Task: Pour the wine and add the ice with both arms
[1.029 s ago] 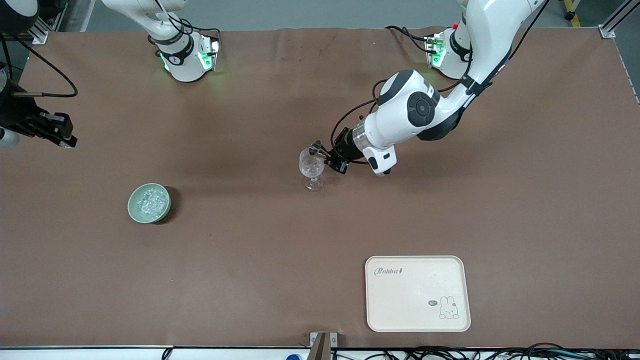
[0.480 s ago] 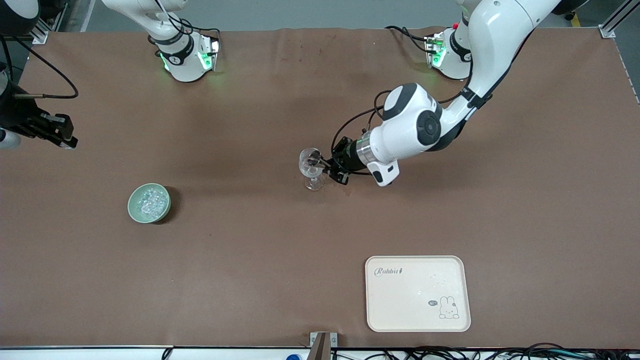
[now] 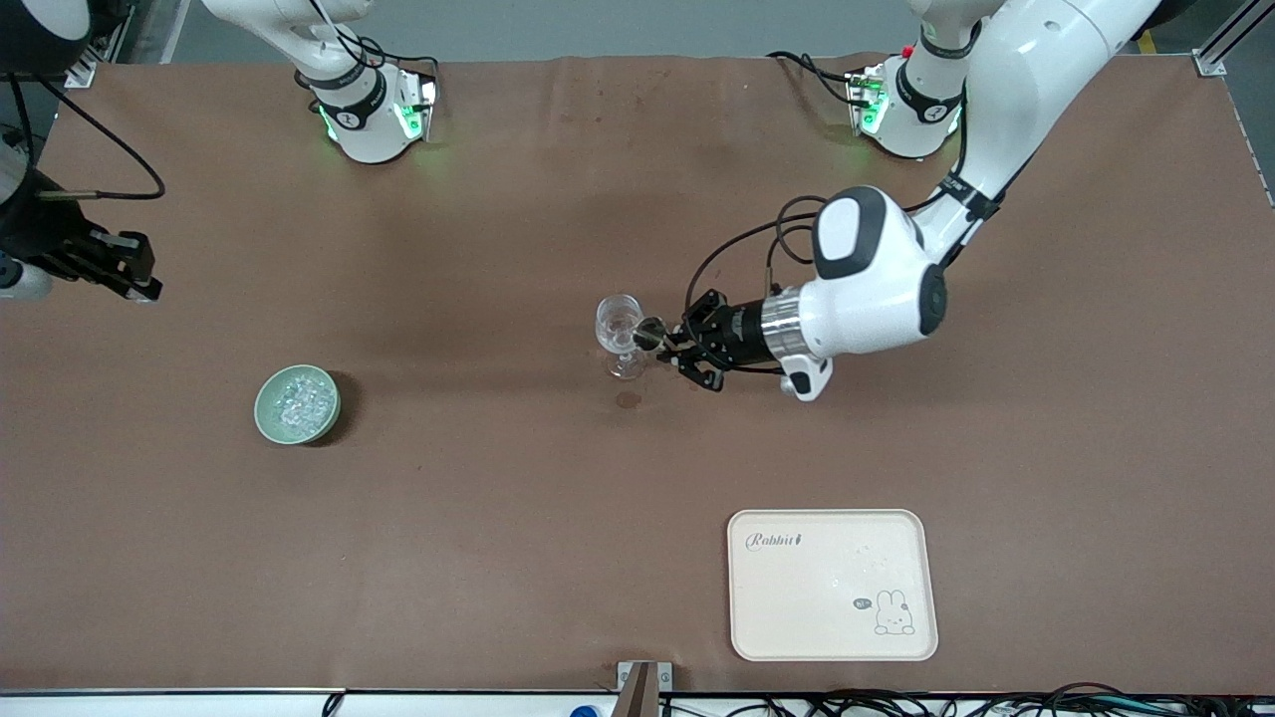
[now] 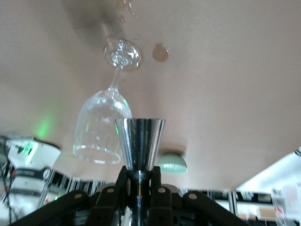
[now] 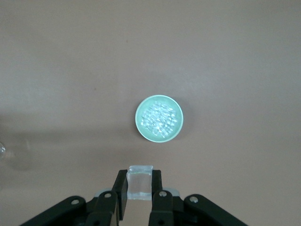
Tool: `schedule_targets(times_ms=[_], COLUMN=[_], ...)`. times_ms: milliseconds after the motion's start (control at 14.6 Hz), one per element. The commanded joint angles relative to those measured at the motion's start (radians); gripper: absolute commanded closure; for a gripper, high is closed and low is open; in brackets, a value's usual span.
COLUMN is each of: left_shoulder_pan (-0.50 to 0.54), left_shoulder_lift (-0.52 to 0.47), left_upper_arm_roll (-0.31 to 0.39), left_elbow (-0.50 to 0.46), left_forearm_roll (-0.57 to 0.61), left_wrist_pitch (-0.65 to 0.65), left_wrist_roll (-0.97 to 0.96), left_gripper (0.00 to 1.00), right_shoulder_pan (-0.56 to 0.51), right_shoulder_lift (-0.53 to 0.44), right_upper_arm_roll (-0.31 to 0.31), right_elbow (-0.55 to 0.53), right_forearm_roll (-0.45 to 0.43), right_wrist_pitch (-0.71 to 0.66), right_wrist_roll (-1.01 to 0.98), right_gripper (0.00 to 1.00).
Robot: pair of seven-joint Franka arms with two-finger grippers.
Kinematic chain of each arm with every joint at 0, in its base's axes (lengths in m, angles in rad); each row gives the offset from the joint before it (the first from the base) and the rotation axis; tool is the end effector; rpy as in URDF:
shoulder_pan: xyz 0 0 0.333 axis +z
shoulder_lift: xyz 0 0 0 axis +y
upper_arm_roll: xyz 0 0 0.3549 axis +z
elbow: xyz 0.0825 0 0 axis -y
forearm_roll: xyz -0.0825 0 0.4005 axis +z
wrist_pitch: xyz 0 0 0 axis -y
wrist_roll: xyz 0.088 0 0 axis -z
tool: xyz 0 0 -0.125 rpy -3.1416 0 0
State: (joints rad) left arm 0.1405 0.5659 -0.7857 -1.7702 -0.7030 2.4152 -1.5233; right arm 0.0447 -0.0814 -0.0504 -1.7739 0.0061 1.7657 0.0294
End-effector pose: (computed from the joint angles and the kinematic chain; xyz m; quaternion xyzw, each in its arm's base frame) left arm 0.6008 -0.3785 0.3601 0.6537 0.6191 -0.3433 0.2677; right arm 0.5578 -0.0036 0.6084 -0.9992 0.0180 -0.0365 0.0055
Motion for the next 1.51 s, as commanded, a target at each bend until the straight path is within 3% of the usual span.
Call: schedule_targets(times_ms=[0,206,549,823,1029,1440], left_shoulder_pan=[0.086,0.183,0.266,0.28,0.275,0.275], left_shoulder_lift=[0.015,0.069,0.207,0.316,0.399,0.555], left_upper_arm_roll=[-0.015,-0.015,-0.007,0.037,0.08,0.117], left_elbow=[0.044,0.078,0.21,0.333,0.423,0.537], left_forearm_roll=[-0.137,-0.246,-0.248,-0.25,-0.25,-0.253], left_wrist_pitch=[-0.105,-0.172,-0.176,-0.174,-0.176,-0.169], left_wrist_roll=[0.135,0.267,0.336,0.347,0.35,0.469], left_gripper=[1.0,1.0,1.0,1.0,1.0,0.99], right_shoulder_pan=[0.099,0.219,0.415,0.565,0.659,0.782], right_shoulder_lift=[0.053,0.141,0.296,0.412,0.515,0.598], right_upper_arm_roll=[-0.003,-0.003,-0.003,-0.003,-0.002,-0.003], right_elbow=[0.028,0.118,0.255,0.322,0.404,0.403], right_forearm_roll=[-0.014,-0.049,-0.051,-0.044,-0.034,-0.025], right_wrist_pitch=[0.037,0.035,0.035,0.04,0.053,0.155], right_wrist_roll=[0.159,0.329,0.622,0.89,0.926,1.017], right_gripper=[0.94,0.95,0.96,0.97,0.98,0.98])
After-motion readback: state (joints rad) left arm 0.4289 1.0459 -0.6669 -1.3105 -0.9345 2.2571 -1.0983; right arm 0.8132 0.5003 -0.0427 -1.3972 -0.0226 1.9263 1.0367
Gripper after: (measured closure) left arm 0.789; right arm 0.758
